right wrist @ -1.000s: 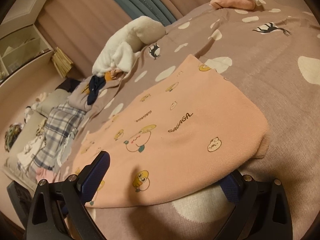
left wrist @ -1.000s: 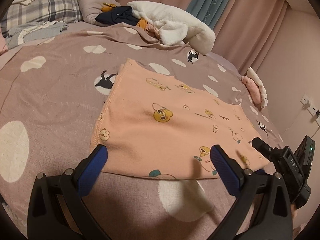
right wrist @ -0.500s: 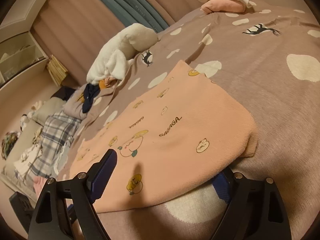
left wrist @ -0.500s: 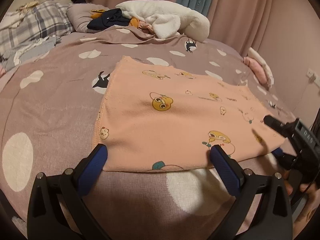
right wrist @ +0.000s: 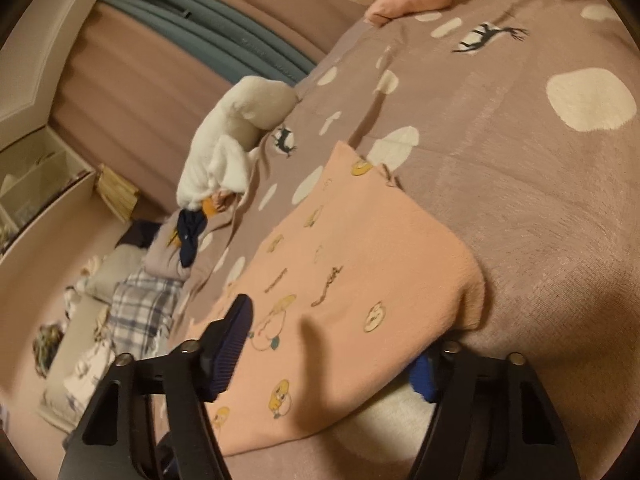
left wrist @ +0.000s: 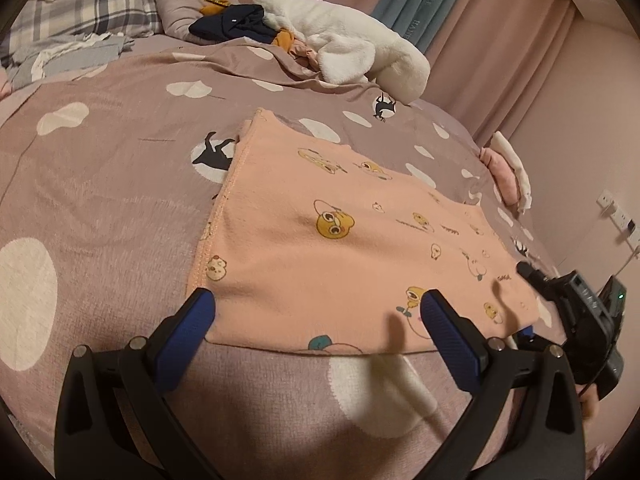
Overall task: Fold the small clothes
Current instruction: 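Grasp a corner of the folded garment with the right tool, then lift the grasped garment corner upward with the right tool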
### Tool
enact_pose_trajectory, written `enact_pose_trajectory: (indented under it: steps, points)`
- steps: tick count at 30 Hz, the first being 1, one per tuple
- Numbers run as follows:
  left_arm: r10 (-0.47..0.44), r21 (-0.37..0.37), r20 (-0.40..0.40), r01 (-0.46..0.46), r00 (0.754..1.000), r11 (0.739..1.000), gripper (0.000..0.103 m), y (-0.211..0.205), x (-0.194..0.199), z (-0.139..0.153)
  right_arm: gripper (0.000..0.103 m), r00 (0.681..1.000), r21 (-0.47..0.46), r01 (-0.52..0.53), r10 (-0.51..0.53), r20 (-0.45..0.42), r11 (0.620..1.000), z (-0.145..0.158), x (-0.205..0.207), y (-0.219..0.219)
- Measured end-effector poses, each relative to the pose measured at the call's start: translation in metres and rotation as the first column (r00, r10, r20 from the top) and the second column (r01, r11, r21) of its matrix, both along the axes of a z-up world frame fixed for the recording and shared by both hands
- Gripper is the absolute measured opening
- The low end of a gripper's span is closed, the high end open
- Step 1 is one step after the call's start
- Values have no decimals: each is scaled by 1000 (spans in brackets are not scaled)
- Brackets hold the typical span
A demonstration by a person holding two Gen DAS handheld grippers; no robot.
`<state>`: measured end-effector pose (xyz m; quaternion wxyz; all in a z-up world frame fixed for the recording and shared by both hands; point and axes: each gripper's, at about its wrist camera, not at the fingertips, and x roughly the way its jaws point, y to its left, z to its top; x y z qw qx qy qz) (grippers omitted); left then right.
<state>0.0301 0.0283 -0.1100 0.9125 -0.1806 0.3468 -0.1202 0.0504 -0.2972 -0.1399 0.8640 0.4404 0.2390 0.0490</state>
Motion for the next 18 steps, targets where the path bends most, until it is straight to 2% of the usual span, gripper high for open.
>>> enact_pose_trajectory:
  steps: [3, 4, 5, 7, 11, 14, 18]
  points:
    - [-6, -23, -1, 6, 1000, 1000, 102, 3, -1, 1, 55, 1000, 11, 13, -13, -17, 1000, -1, 1, 1]
    - [-8, -24, 1, 8, 1000, 1000, 102, 4, -1, 2, 47, 1000, 20, 11, -11, -22, 1000, -1, 2, 1]
    - [-13, -18, 2, 13, 1000, 1000, 102, 3, -1, 2, 40, 1000, 26, 9, -8, -26, 1000, -2, 2, 1]
    - [-30, 5, 5, 30, 1000, 1000, 102, 1, -2, 2, 32, 999, 30, -1, 2, -44, 1000, -3, 4, 2]
    - [-43, 19, 18, 43, 999, 999, 102, 2, -6, 3, 28, 999, 35, -5, 6, -43, 999, -1, 3, 5]
    - [-39, -29, 18, 39, 999, 999, 102, 10, -8, 5, 21, 999, 7, -6, 6, -46, 1000, 5, 4, 6]
    - [-21, -97, 10, 22, 1000, 995, 102, 21, -9, 6, 20, 999, -11, -14, 13, -29, 1000, 16, 6, 8]
